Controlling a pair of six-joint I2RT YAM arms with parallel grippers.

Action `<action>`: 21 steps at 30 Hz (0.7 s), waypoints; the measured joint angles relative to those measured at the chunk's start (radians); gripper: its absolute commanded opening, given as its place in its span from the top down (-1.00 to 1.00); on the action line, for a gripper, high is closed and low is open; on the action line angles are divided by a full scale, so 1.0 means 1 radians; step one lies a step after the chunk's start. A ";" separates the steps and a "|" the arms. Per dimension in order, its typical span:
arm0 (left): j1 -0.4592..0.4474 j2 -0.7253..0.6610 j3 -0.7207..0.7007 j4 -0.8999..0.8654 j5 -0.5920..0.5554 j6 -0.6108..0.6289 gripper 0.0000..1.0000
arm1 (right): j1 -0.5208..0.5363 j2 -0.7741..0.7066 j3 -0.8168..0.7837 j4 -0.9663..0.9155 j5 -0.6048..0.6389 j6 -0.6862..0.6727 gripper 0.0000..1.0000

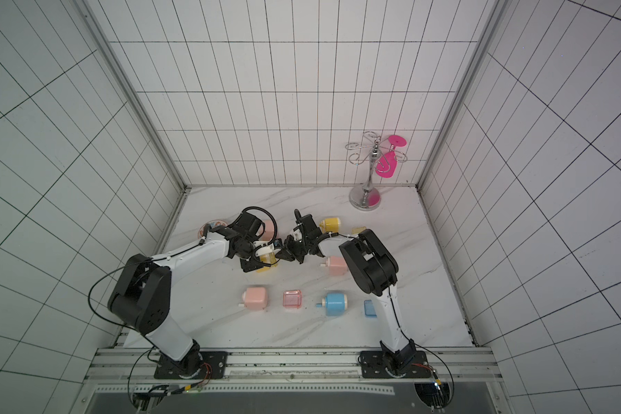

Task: Put the tray back into the pencil sharpener
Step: Close the container of the pencil sharpener.

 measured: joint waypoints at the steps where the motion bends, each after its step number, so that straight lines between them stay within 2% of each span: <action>1: 0.000 0.000 0.000 0.000 0.000 0.000 -0.50 | 0.000 0.000 -0.005 0.014 -0.005 0.010 0.99; 10: -0.004 0.001 0.004 0.000 0.001 0.005 -0.49 | 0.000 0.000 -0.026 0.070 -0.019 0.037 0.99; 21: -0.006 0.001 0.004 0.001 0.001 0.007 -0.49 | -0.028 -0.019 -0.034 -0.057 0.034 -0.024 1.00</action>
